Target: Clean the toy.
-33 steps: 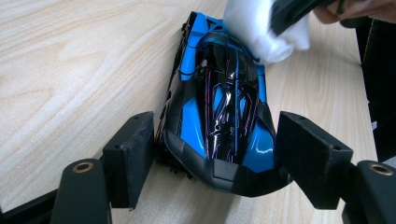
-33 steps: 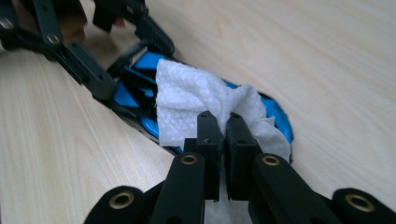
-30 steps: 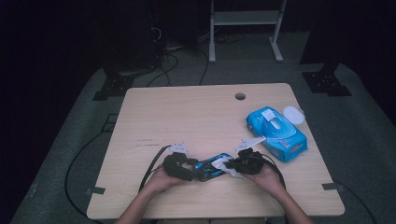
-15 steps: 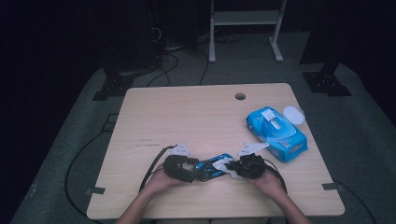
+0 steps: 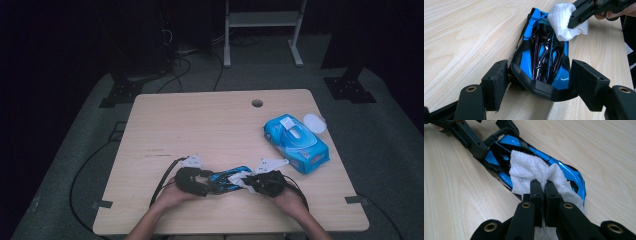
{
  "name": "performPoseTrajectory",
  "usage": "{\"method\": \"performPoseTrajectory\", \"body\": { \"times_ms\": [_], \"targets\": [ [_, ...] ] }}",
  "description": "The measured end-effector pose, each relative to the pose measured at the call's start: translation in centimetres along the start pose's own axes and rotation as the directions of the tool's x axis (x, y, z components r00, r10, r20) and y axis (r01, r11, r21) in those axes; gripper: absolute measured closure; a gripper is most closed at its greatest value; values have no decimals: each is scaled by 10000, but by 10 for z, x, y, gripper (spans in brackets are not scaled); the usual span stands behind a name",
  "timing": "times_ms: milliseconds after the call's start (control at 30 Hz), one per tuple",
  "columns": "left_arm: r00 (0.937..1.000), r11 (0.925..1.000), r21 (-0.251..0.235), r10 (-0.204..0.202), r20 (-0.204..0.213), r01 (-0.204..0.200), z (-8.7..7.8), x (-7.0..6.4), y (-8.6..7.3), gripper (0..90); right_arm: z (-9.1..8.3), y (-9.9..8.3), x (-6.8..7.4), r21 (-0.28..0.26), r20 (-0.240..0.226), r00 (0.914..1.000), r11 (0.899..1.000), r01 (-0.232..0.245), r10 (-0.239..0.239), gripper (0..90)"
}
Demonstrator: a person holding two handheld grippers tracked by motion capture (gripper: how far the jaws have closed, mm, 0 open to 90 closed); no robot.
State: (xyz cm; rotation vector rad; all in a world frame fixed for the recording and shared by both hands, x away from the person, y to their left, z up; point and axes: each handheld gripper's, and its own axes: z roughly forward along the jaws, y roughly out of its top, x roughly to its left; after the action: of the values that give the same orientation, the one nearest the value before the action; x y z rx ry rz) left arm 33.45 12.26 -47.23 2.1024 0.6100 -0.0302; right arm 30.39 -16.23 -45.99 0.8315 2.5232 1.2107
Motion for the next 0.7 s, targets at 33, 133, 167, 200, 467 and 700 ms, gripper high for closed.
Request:
{"method": "performPoseTrajectory", "body": {
  "times_ms": [33, 133, 167, 200, 467, 700],
  "targets": [
    [10000, 10000, -11, 7, -17, -7, 0, -1, 0, 315, 0, 0, 0, -13, 4, 10000, 10000, 88, -88, 866],
    [10000, 10000, 19, 30, -31, -30, 0, -2, 0, 315, -2, -1, 3, 30, 62, 9996, 9996, 278, -278, 866],
    [9999, 10000, 16, 95, -51, -94, 0, -3, 0, 315, -3, -2, 5, 39, 61, 9994, 9994, 333, -334, 866],
    [9998, 9998, 35, 178, -81, -177, 0, -3, 0, 316, -4, -3, 6, 13, 81, 9993, 9994, 353, -353, 866],
    [9931, 9942, 104, 1078, -452, -1075, -2, -14, 2, 329, -8, -9, 10, -254, 80, 9991, 9988, 410, -408, 866],
    [9877, 9900, 76, 1413, -665, -1411, -3, -15, 3, 423, -11, -13, 16, -305, 161, 9988, 9984, 468, -463, 867]
  ]
}}
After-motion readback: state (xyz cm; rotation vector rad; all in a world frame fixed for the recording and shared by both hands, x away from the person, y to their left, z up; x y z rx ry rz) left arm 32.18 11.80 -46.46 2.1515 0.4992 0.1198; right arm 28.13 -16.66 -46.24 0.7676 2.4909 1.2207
